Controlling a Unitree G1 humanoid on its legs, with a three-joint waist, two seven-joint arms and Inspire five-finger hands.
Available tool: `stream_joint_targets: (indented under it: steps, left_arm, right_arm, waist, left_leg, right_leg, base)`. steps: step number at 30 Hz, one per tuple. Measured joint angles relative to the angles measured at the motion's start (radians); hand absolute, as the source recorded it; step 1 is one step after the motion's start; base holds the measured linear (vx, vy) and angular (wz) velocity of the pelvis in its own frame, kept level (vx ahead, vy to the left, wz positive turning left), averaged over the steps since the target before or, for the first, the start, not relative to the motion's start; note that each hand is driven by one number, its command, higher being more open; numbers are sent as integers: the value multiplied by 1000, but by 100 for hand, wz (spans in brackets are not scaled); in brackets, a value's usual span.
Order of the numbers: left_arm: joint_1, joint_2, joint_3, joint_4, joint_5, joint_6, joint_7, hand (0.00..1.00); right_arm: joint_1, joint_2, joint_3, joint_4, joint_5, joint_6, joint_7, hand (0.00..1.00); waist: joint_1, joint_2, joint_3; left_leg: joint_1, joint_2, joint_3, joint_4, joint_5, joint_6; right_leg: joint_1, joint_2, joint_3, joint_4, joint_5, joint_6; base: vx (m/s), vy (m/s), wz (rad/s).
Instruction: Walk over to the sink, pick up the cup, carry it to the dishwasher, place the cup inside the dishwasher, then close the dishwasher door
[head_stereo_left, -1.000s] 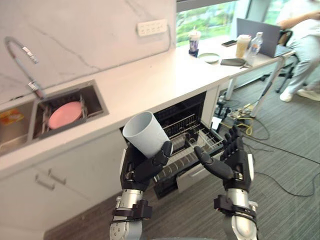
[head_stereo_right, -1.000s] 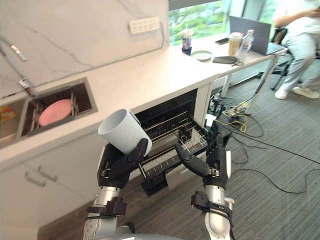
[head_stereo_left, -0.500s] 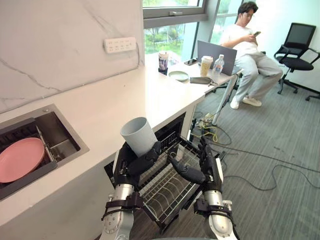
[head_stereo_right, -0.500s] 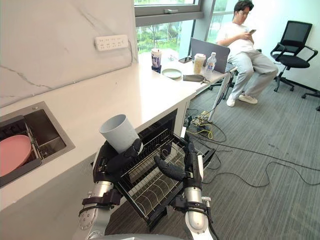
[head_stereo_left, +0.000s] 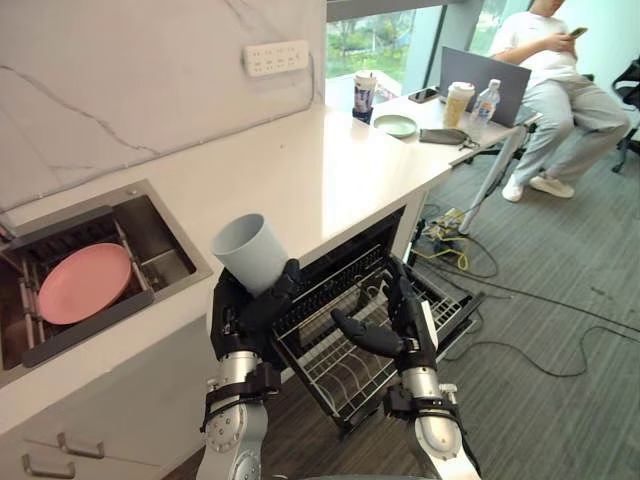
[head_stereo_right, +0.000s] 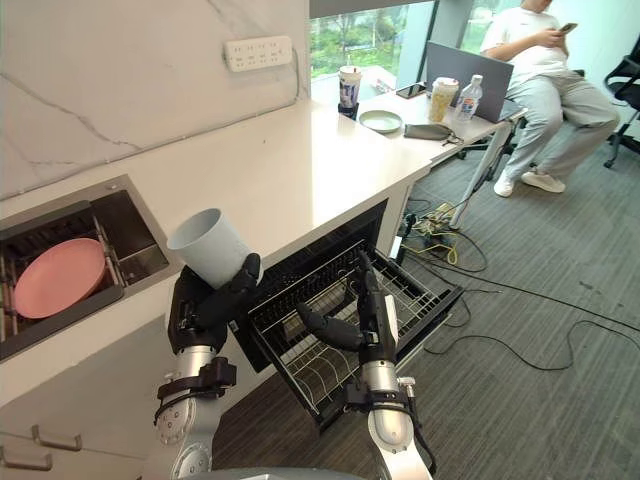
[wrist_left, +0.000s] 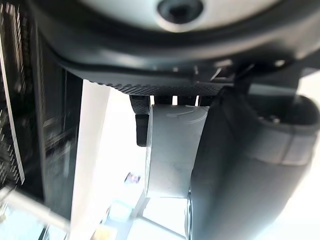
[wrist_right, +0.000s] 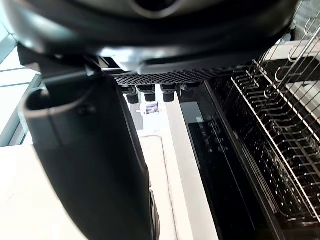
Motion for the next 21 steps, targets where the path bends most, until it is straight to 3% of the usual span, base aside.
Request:
stream_joint_targets:
  steps: [2, 3, 6, 8, 21]
  left_arm:
    - [-3, -5, -27, 0, 86, 1, 79, 0]
    - [-4, -8, -33, -1, 106, 1, 96, 0]
    - [-21, -16, -47, -1, 168, 4, 160, 0]
    - [-45, -14, -47, -1, 211, 11, 184, 0]
    - [-141, 15, -25, 113, 450, 47, 248, 0]
  right_arm:
    - [-6, -2, -10, 0, 2, -13, -19, 100]
    - [-6, -2, -12, -1, 4, -18, -24, 100]
    - [-6, 12, -21, -20, 11, -45, -50, 100]
    - [-6, 23, -21, -42, 11, -49, -57, 100]
    - [-9, 36, 59, -58, 6, -85, -19, 100]
  waist:
    - [-10, 1, 1]
    - [-16, 3, -1]
    - [-34, 7, -7]
    - [-42, 5, -9]
    - [-85, 9, -37]
  left_leg:
    - [10, 1, 30, -24, 24, 19]
    - [25, 0, 31, -59, 35, 10]
    - [109, -13, 28, -279, 146, -18]
    - [116, -6, 25, -305, 171, -34]
    - [144, -2, 81, -321, 172, -41]
  right_leg:
    - [-6, -12, -23, 35, -32, -15]
    - [-7, -12, -32, 38, -36, -17]
    - [-7, -2, -48, 33, -36, -22]
    - [-7, 8, -54, 27, -23, -24]
    - [1, 21, -3, -18, 18, -23]
  base:
    - [-102, -34, 31]
    - [-86, -49, 36]
    - [-63, -53, 15]
    - [11, -42, 6]
    - [3, 6, -13]
